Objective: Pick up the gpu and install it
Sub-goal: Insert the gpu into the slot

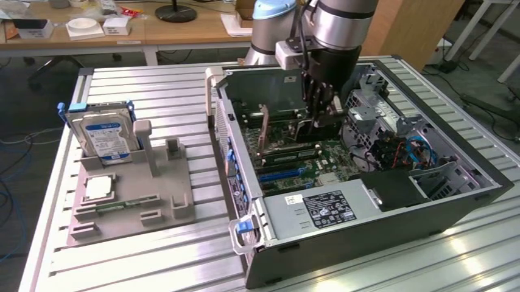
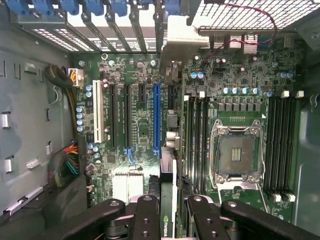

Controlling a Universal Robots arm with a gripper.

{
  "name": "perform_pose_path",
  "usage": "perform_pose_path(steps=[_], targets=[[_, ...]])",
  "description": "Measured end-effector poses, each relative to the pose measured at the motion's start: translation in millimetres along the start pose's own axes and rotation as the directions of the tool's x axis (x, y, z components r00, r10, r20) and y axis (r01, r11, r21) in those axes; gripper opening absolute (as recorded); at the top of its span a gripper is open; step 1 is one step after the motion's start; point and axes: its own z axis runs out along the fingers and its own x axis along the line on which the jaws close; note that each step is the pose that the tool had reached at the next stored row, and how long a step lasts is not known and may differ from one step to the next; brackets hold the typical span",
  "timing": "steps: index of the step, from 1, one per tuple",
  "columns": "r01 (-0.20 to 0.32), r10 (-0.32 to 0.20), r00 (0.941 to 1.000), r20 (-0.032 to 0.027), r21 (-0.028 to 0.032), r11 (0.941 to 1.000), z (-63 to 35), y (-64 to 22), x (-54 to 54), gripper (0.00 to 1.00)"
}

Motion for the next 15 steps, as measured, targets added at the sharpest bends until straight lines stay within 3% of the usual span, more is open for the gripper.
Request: perform_pose_path(steps=[15], targets=[[0.0, 0.0, 1.0, 0.0003, 0.0004, 1.0, 13.0, 7.6, 0.0, 0.26]])
